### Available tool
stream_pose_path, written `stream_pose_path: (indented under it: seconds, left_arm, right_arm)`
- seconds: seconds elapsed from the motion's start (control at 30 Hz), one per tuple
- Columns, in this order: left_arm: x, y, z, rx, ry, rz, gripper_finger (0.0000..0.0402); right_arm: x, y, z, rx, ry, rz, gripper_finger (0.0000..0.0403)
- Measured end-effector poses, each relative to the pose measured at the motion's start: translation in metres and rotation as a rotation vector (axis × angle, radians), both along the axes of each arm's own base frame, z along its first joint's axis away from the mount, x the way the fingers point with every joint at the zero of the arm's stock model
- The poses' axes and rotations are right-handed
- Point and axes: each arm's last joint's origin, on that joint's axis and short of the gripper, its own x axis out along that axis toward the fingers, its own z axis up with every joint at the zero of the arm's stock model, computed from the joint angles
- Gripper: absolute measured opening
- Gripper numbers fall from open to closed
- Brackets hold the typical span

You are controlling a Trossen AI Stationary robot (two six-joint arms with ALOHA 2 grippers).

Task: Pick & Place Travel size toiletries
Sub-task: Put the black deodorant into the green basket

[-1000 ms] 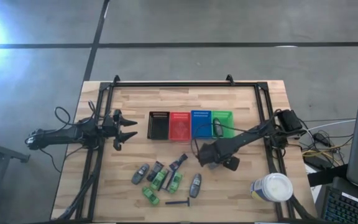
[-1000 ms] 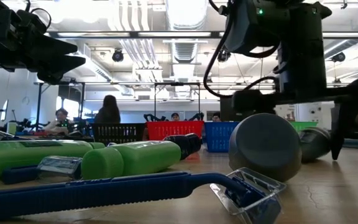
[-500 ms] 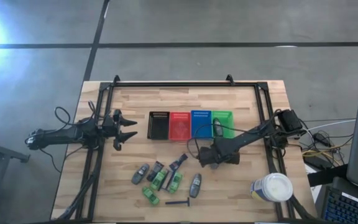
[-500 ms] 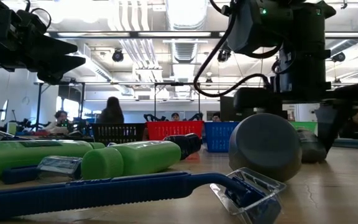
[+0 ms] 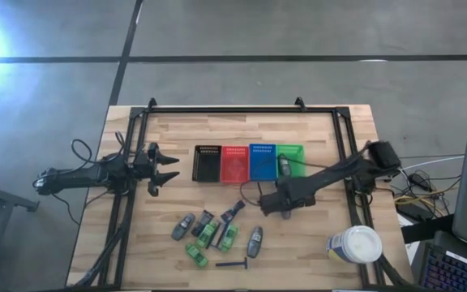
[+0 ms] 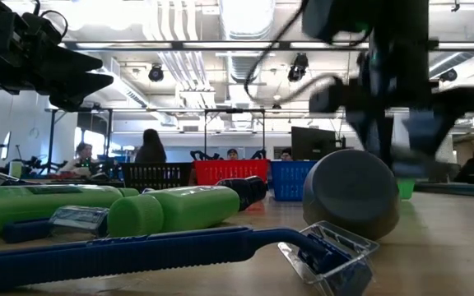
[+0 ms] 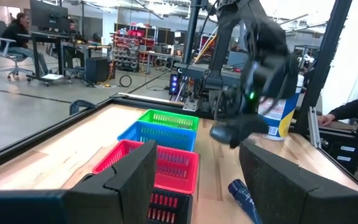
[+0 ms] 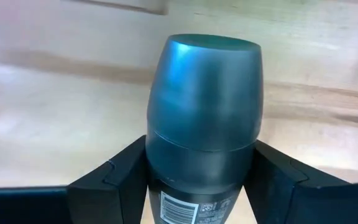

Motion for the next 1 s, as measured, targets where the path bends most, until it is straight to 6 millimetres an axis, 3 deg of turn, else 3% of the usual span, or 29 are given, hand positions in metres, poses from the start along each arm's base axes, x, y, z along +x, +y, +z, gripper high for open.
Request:
stream_pose_path:
  seconds: [0.2, 0.37, 0.5, 0.6, 1.0]
  left_arm:
    - [0.000, 0.000, 0.000, 0.000, 0.000, 0.000, 0.0234]
    - [0.000, 0.000, 0.000, 0.000, 0.001, 0.000, 0.0234]
    - [0.000, 0.000, 0.000, 0.000, 0.001, 0.000, 0.0234]
    - [0.000, 0.000, 0.000, 0.000, 0.002, 0.000, 0.0234]
    - [0.000, 0.000, 0.000, 0.000, 0.001, 0.000, 0.0234]
  right_arm:
    - [-0.018, -0.018, 0.053, -0.023, -0.161, 0.000, 0.0203]
    - [-0.045, -0.069, 0.076, -0.122, -0.145, -0.026, 0.0203]
    - [-0.061, -0.120, 0.066, -0.079, -0.092, -0.008, 0.0203]
    - [-0.068, -0.143, 0.054, -0.045, -0.088, -0.002, 0.0204]
    - [-0.062, -0.155, 0.018, -0.038, -0.048, 0.097, 0.0222]
